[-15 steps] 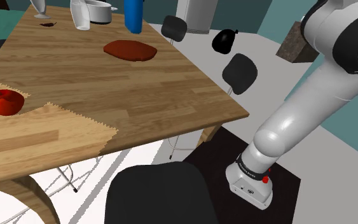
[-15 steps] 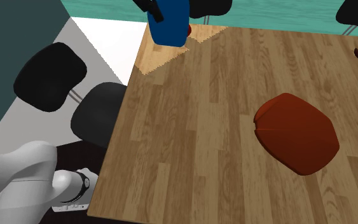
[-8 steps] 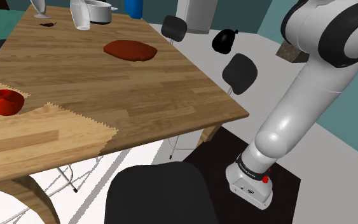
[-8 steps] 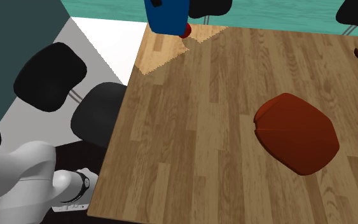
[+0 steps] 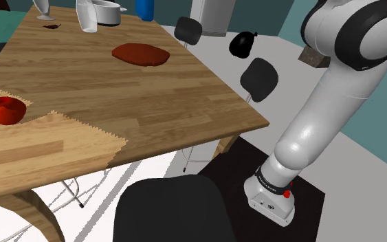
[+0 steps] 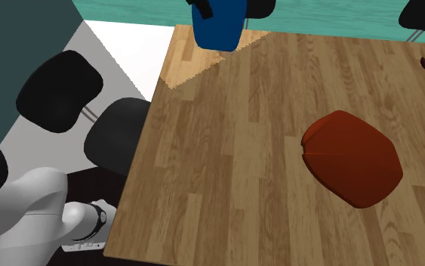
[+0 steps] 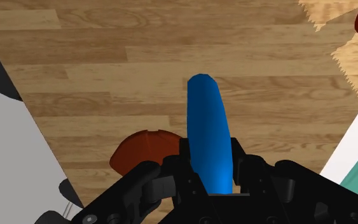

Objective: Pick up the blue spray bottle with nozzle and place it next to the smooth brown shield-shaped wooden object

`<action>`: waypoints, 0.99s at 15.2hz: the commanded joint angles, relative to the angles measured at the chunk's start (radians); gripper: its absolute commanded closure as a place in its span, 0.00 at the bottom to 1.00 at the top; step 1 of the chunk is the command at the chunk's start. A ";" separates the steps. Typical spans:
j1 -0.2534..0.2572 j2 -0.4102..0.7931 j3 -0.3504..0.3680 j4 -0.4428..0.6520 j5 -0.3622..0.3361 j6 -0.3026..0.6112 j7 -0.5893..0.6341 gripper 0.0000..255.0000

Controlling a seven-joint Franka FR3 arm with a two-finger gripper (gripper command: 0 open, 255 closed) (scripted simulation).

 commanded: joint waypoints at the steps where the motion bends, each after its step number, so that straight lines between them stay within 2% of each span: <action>1: -0.043 -0.021 -0.025 -0.065 0.036 0.067 -0.035 1.00; 7: -0.113 -0.011 -0.080 -0.188 0.066 0.228 -0.104 1.00; 15: -0.160 0.095 -0.125 -0.238 0.024 0.385 -0.161 1.00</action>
